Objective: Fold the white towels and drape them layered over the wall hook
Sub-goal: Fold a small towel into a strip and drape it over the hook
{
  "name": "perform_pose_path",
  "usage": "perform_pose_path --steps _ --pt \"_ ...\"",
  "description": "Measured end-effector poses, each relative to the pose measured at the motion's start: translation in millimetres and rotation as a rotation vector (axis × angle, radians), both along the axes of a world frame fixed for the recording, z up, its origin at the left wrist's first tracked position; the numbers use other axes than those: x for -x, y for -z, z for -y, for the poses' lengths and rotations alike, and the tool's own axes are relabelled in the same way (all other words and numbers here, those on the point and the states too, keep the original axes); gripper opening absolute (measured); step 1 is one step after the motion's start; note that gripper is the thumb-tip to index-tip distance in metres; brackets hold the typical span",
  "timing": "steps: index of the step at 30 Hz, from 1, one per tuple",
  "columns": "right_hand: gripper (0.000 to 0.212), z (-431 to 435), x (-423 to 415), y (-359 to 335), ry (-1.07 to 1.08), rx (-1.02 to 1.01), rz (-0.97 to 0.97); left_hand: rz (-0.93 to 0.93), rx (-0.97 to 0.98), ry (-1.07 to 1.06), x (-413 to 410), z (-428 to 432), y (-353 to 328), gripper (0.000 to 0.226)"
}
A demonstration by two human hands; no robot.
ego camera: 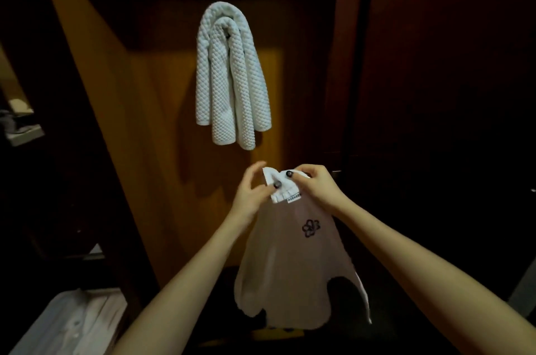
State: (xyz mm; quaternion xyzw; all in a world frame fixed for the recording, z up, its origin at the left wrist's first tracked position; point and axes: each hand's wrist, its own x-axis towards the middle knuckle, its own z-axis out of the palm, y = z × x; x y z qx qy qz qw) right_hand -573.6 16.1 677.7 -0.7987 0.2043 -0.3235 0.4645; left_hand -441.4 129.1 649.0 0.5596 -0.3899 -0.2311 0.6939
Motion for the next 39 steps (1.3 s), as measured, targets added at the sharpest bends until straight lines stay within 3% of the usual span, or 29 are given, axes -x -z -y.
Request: perform_pose_path --steps 6,10,12,15,18,21,24,27,32,36,39 --pt "0.029 -4.2 -23.7 -14.2 -0.076 -0.177 0.038 0.631 -0.002 -0.324 12.5 -22.5 14.5 0.045" --pt "0.037 -0.4 -21.6 -21.1 -0.126 -0.168 -0.013 0.830 0.142 -0.485 11.3 -30.5 2.1 0.011" --pt "0.040 2.7 -16.7 -21.2 -0.149 -0.172 -0.036 0.877 0.163 -0.489 10.3 -31.7 -6.2 0.007" --pt "0.049 9.4 -5.1 -21.3 -0.197 -0.182 -0.063 0.812 0.153 -0.496 4.1 -31.8 -23.4 0.008" --pt "0.037 14.7 5.4 -17.0 -0.294 -0.164 -0.132 0.609 0.079 -0.364 -3.6 -34.8 -39.2 0.017" --pt "0.028 19.9 17.7 -11.1 -0.369 -0.169 -0.247 0.566 0.000 -0.285 -6.5 -33.0 -45.9 0.026" --pt "0.019 34.3 30.3 1.2 -0.369 -0.140 -0.380 0.548 0.023 -0.377 -9.2 -29.0 -55.0 0.027" --pt "0.011 42.8 36.6 23.1 -0.282 0.042 -0.537 0.512 0.058 -0.450 -16.5 -27.5 -63.1 0.018" --pt "0.031 56.4 34.5 47.0 0.010 0.295 -0.509 0.555 0.001 -0.533 -29.4 -33.7 -57.2 0.014" --pt "0.043 54.6 30.4 45.7 0.030 0.318 -0.517 0.536 -0.104 -0.601 -42.1 -46.9 -40.8 0.016" --pt "0.027 48.4 21.7 34.3 -0.014 0.276 -0.418 0.487 -0.150 -0.609 -45.1 -56.3 -28.3 0.016"
